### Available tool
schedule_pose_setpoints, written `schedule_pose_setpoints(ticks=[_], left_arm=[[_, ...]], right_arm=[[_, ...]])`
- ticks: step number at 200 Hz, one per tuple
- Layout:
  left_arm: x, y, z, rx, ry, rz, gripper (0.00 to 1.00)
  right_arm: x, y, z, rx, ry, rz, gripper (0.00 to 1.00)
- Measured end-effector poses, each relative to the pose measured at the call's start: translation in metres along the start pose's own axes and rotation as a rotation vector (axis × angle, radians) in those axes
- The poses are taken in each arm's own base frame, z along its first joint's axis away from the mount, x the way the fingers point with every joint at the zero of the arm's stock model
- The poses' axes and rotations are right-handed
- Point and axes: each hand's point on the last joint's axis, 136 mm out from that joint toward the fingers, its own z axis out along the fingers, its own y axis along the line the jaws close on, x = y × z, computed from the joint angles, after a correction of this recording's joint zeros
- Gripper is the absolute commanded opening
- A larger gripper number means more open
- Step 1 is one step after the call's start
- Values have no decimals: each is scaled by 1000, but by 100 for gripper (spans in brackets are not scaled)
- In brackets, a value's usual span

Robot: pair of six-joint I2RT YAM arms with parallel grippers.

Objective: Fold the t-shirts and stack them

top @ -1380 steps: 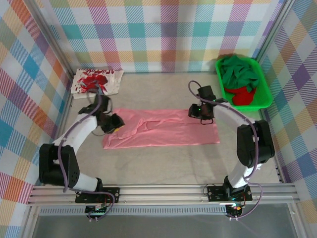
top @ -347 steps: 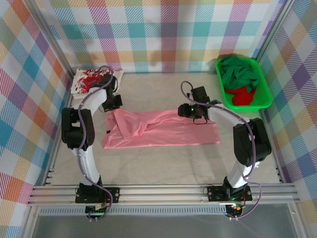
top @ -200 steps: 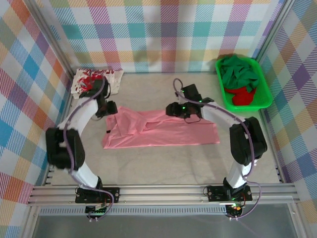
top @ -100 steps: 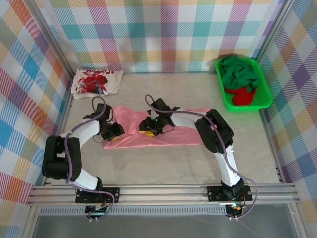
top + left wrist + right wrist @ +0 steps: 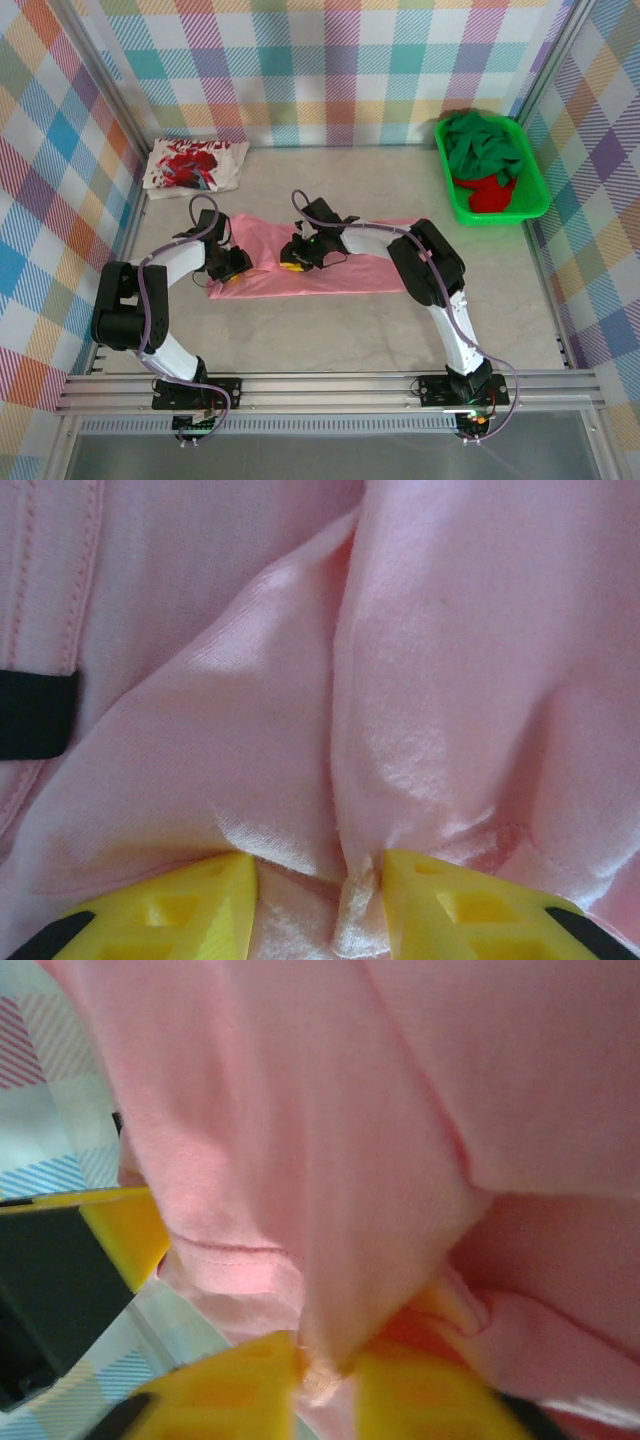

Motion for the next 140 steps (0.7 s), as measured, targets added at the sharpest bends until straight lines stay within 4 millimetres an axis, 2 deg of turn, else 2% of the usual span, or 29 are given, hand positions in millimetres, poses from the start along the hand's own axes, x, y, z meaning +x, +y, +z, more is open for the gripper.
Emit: schedule_pose_setpoints(ticks=[13, 52, 104, 122, 140], left_arm=[[0, 1, 0, -4, -2, 0, 39], [-4, 7, 0, -32, -19, -13, 39], [-9, 16, -1, -57, -37, -46, 38], [-10, 18, -2, -67, -44, -50, 38], [-11, 20, -2, -73, -46, -50, 38]], right_arm=[[0, 0, 0, -1, -1, 3, 0], [2, 1, -3, 4, 1, 7, 0], [8, 13, -31, -20, -13, 3, 0], [10, 10, -33, -19, -10, 9, 0], [13, -2, -32, 0, -2, 31, 0]])
